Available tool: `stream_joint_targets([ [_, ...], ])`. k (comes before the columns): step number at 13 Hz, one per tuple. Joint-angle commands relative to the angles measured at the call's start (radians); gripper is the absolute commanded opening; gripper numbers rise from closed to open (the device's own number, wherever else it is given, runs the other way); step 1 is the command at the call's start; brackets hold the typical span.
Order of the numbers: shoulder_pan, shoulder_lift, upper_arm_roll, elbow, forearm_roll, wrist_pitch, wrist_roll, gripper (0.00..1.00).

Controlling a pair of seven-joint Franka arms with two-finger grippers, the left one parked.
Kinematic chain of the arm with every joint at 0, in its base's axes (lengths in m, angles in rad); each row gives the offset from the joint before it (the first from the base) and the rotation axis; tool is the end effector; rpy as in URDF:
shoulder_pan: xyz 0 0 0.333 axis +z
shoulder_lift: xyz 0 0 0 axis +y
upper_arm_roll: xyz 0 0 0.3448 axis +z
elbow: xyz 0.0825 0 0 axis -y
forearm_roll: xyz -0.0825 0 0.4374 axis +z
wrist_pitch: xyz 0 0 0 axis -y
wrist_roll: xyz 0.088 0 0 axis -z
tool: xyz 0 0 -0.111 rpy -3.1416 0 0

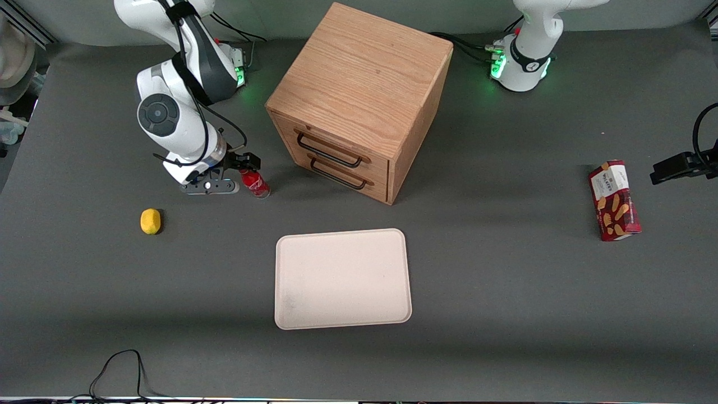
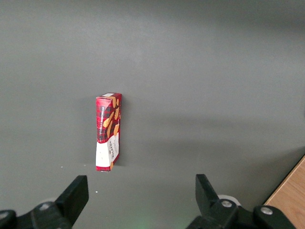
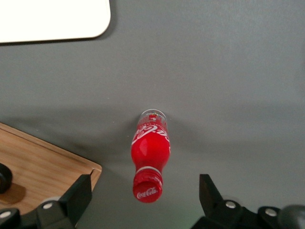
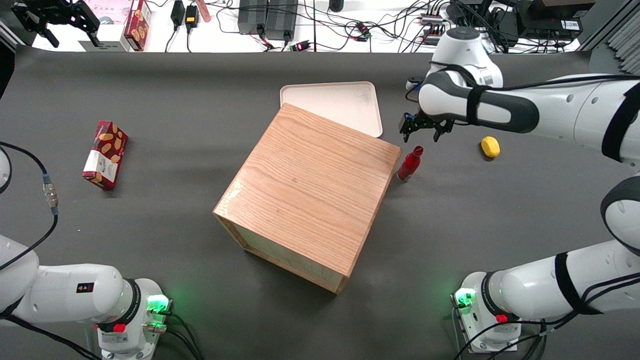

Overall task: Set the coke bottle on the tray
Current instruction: 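Lower the right gripper around the bottle and close on it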

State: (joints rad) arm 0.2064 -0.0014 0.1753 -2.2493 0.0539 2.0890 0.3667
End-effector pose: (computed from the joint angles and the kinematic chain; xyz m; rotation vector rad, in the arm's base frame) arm 0.5038 0.2053 0.3447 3.1142 -0.0241 -0.2561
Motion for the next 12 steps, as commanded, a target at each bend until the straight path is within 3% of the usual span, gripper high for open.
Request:
stream_joint_targets([
  [1, 0.011, -0.046, -0.002, -0.081, 0.004, 0.062, 0.011, 1.00],
  [12, 0.024, -0.022, -0.002, -0.134, 0.004, 0.167, 0.009, 0.98],
])
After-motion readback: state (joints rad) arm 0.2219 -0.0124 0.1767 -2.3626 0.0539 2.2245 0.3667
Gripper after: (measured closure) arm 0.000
